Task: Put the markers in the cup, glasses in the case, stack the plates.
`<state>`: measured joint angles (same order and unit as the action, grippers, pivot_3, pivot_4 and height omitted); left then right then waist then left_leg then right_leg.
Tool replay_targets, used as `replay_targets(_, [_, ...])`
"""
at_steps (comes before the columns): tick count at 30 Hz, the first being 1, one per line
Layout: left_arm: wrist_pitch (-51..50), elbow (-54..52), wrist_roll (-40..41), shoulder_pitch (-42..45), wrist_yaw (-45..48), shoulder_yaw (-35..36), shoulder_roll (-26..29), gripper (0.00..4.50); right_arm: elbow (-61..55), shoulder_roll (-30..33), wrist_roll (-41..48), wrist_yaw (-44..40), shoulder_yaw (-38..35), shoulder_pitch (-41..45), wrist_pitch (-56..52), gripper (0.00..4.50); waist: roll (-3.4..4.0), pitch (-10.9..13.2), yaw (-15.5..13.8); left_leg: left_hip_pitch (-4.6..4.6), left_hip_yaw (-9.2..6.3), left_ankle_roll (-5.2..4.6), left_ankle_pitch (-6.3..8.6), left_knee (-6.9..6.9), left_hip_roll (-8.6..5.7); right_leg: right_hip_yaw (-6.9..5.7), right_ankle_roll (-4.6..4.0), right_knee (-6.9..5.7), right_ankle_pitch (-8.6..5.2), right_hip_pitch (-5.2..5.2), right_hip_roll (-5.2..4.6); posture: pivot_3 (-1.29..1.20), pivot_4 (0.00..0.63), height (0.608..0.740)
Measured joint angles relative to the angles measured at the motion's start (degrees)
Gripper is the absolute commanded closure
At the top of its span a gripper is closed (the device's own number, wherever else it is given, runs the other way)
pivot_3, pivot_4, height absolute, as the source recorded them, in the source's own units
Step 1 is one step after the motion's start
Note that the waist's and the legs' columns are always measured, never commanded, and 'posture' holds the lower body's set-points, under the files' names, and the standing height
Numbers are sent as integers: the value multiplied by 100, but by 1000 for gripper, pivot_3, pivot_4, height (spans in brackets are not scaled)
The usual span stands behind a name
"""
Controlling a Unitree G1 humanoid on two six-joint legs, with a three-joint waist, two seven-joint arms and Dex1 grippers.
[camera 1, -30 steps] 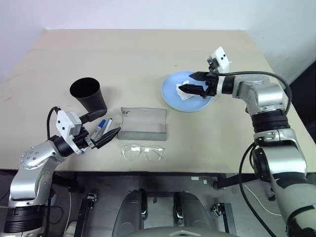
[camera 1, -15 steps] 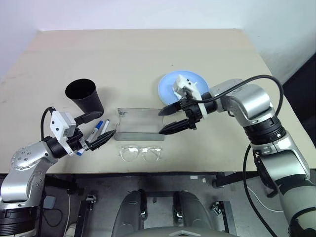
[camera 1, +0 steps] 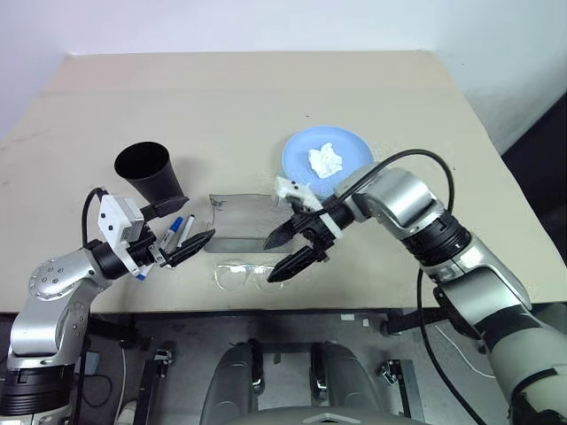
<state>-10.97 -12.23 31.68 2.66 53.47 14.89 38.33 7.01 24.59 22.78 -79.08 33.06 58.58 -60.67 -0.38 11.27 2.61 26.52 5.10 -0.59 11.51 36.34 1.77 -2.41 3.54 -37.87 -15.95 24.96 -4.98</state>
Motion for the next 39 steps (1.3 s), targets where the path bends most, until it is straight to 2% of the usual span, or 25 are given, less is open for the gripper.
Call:
replay_targets(9, [2,2,-9,29,-14,-70,-43,0,569,-546,-192,286,282,64,-86,18,-2,-1,1,-1,3,2,-1,-2,-1,0,1,0,1,0,0,0,150,711])
replay_targets(27, [186,247,-189,-51,70,-73,-237,0,894,-877,-463,273,551,154,103,18,-11,-6,2,-5,3,2,-1,-3,0,-3,-6,-1,6,7,-1,0,150,711])
replay_targets(30, [186,245,-199,-81,64,-73,-240,0,905,-894,-473,309,569,154,99,599,-11,-6,3,-4,4,2,-1,-3,0,-3,-6,-1,6,11,-1,0,150,711])
replay_targets(37, [186,245,-230,-82,62,-73,-244,0,975,-898,-519,341,559,178,72,3117,-12,-7,2,-3,6,2,-1,-6,0,-3,-5,-1,6,12,-1,0,150,711])
replay_targets(39, [186,246,-232,-61,64,-76,-249,0,970,-912,-505,333,535,197,32,3702,-16,-10,13,-5,6,2,-1,-7,0,-3,-6,-1,6,13,-1,0,150,711])
